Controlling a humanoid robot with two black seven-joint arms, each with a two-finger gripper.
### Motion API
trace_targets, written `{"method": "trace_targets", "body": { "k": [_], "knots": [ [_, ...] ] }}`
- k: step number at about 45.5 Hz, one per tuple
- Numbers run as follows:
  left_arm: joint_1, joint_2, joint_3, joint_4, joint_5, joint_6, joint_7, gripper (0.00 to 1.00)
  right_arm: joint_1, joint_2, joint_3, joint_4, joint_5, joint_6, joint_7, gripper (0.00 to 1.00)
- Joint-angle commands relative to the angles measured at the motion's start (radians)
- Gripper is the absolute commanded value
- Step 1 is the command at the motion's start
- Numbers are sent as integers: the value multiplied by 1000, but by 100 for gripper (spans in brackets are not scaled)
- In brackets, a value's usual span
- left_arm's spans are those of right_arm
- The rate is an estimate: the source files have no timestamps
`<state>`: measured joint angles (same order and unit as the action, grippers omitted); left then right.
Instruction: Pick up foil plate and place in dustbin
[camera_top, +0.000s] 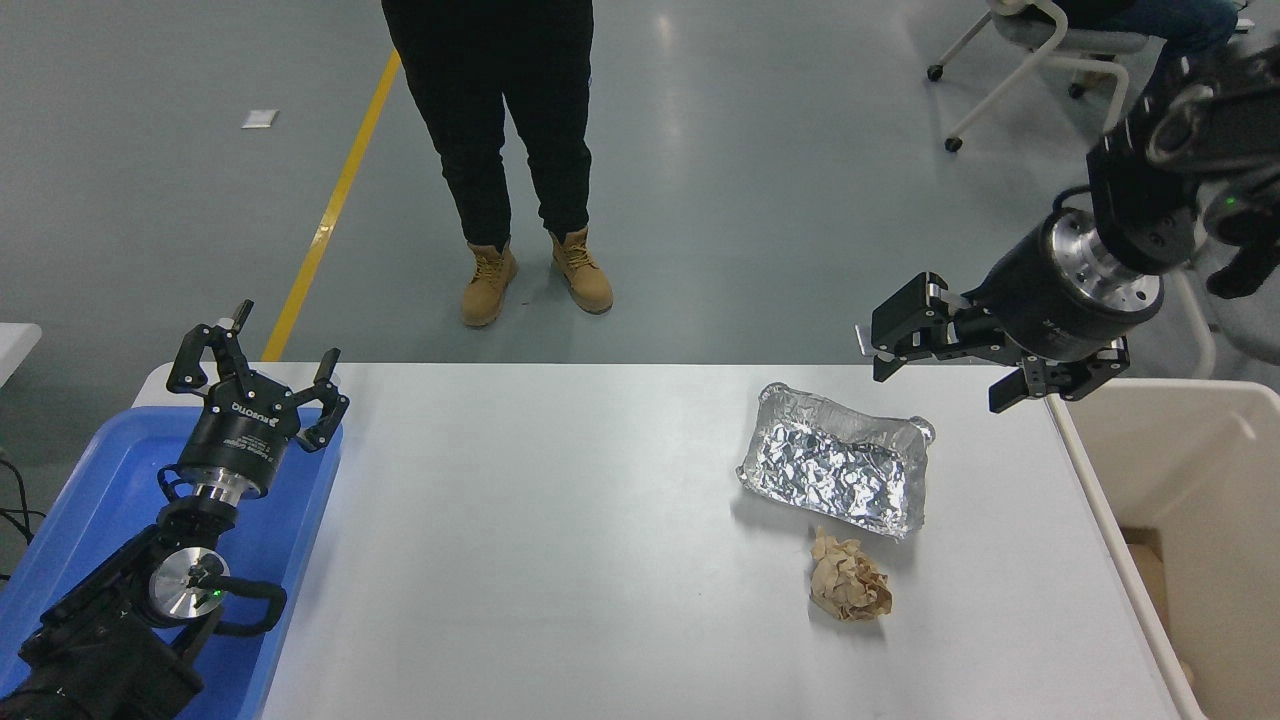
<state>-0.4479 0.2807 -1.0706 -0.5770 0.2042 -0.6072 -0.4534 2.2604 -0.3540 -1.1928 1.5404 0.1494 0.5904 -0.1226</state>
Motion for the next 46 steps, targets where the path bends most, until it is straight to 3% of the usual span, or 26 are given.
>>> {"method": "trace_targets", "body": {
  "k": [1,18,30,46],
  "knots": [
    [0,-2,0,0,0,0,-1,98,-70,-8,6,-16,-1,-41,0,100],
    [0,0,0,0,0,0,-1,98,-288,4,24,-94,-7,-319,0,100],
    [0,0,0,-1,1,0,-1,98,-337,3,25,-102,-10,-359,0,100],
    [0,0,0,-1,0,0,1,98,-505,29,36,-204,-11,-529,-2,100]
  ]
}}
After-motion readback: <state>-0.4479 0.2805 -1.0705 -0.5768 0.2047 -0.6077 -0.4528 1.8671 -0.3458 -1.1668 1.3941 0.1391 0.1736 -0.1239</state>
